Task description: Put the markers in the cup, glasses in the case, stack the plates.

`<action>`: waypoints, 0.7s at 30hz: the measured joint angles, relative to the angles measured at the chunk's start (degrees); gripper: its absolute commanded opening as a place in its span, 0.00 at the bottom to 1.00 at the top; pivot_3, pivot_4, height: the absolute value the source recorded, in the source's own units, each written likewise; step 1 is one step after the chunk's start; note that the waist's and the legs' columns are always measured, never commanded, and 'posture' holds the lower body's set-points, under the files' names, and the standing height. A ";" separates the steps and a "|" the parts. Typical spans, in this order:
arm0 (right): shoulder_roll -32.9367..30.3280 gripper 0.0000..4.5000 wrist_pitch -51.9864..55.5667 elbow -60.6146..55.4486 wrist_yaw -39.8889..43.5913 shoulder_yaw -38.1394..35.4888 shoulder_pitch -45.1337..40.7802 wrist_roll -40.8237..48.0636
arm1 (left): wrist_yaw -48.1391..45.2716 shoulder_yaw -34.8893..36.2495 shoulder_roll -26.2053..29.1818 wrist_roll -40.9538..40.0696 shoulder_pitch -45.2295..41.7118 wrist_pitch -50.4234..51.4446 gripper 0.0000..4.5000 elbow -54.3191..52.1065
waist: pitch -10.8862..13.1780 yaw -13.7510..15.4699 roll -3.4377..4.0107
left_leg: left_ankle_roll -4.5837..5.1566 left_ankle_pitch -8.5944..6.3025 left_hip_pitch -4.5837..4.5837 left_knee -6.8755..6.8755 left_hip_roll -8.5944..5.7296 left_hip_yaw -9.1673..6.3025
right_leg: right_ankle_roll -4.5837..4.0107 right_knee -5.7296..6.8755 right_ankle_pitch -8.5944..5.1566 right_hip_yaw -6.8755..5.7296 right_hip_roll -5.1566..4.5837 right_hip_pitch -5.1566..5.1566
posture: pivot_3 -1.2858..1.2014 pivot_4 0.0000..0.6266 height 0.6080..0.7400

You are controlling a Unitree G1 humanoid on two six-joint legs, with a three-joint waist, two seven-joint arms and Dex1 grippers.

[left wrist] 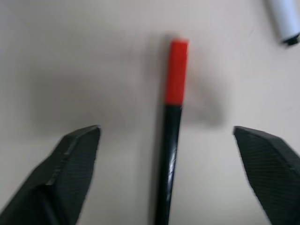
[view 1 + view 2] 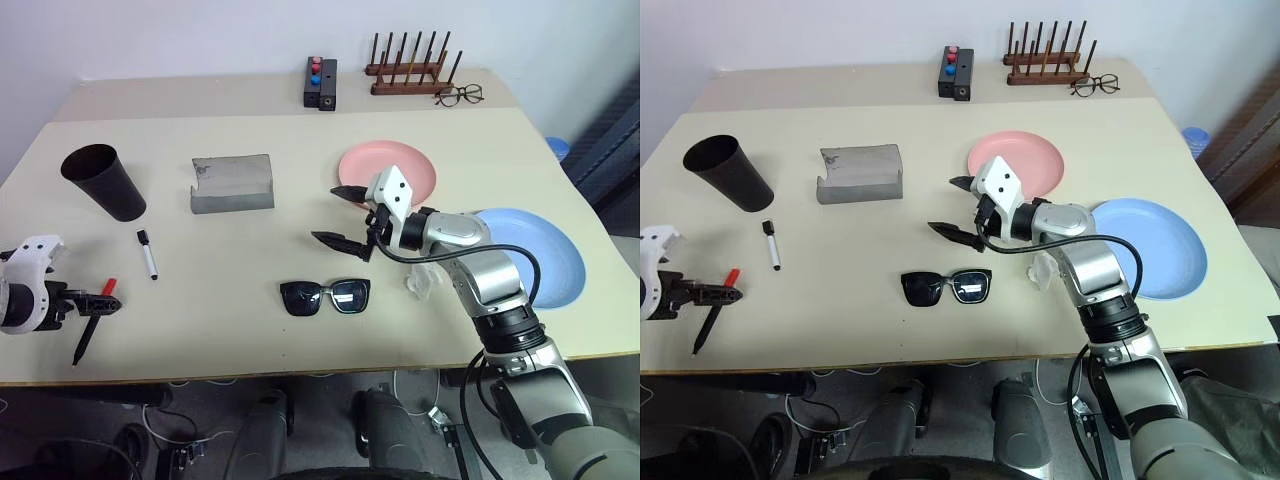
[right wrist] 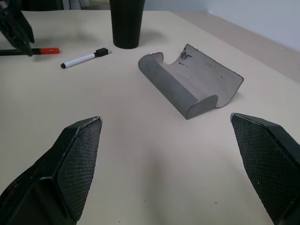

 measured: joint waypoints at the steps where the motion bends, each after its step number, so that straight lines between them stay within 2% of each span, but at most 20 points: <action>1: 0.11 1.00 0.02 -0.24 -0.01 0.02 0.15 0.01 | -0.32 -0.34 0.36 -0.19 -0.89 0.62 0.99 0.27 | -0.01 -0.01 -0.01 | 0.00 0.00 0.00 0.00 0.00 0.00 | 0.00 0.00 0.00 0.00 0.01 0.00 | 0.52 0.24 1.00; 7: 0.68 1.00 0.14 -1.06 -0.32 0.07 0.98 0.00 | -5.15 -8.02 3.89 -0.14 -10.07 0.84 0.99 5.00 | 0.00 0.01 -0.01 | 0.00 0.00 0.01 0.01 -0.01 0.03 | 0.00 0.00 0.00 0.00 0.01 0.02 | 0.52 0.24 1.00; 10: 0.98 1.00 0.17 -1.10 -0.57 0.09 0.99 -0.01 | -9.09 -14.94 4.40 0.81 -12.96 -0.66 0.99 8.15 | 0.00 -0.09 -0.01 | 0.01 0.01 0.00 0.00 -0.01 0.05 | 0.02 0.01 0.00 0.00 0.01 0.01 | 0.52 0.24 1.00; 15: 1.31 1.00 0.55 -1.30 -1.22 0.07 1.10 -0.01 | -15.87 -25.48 4.37 4.28 -19.24 -4.88 0.99 14.71 | 0.01 -0.06 -0.04 | 0.02 0.01 0.00 0.01 0.01 0.05 | 0.02 0.05 0.00 0.00 0.07 0.00 | 0.52 0.24 1.00; 21: 1.10 1.00 1.31 -2.59 -1.77 0.00 1.90 -0.01 | -19.33 -31.40 1.74 11.69 -27.90 -11.62 0.99 26.16 | 0.00 -0.02 -0.05 | 0.03 0.02 -0.01 0.03 0.00 0.05 | 0.05 0.04 0.00 0.00 0.08 0.03 | 0.52 0.24 1.00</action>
